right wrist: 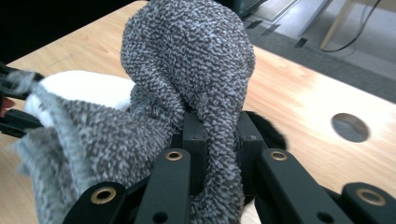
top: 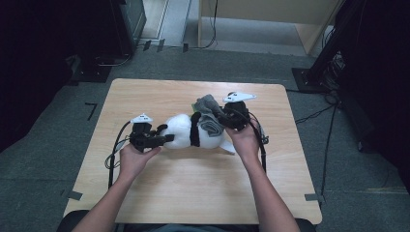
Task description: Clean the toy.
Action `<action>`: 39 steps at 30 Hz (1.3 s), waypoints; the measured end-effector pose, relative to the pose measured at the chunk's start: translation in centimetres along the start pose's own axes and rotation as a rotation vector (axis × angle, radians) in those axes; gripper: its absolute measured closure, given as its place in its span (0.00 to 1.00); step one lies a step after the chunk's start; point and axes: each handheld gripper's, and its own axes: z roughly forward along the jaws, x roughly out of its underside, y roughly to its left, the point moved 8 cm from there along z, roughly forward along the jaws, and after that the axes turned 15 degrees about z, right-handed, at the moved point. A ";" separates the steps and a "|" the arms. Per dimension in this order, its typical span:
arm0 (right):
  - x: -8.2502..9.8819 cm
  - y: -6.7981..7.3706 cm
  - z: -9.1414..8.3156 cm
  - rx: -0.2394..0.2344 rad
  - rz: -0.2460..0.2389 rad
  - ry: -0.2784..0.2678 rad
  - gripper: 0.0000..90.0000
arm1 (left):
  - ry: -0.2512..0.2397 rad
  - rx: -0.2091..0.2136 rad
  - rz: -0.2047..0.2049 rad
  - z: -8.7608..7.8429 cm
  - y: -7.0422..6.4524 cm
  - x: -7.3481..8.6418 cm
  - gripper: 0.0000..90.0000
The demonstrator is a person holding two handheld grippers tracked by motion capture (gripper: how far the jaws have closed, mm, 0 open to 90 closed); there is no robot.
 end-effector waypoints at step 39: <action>-1.3 8.9 2.4 -0.180 -0.036 -0.036 0.89 | -0.010 0.015 -0.041 0.1 0.2 0.2 0.58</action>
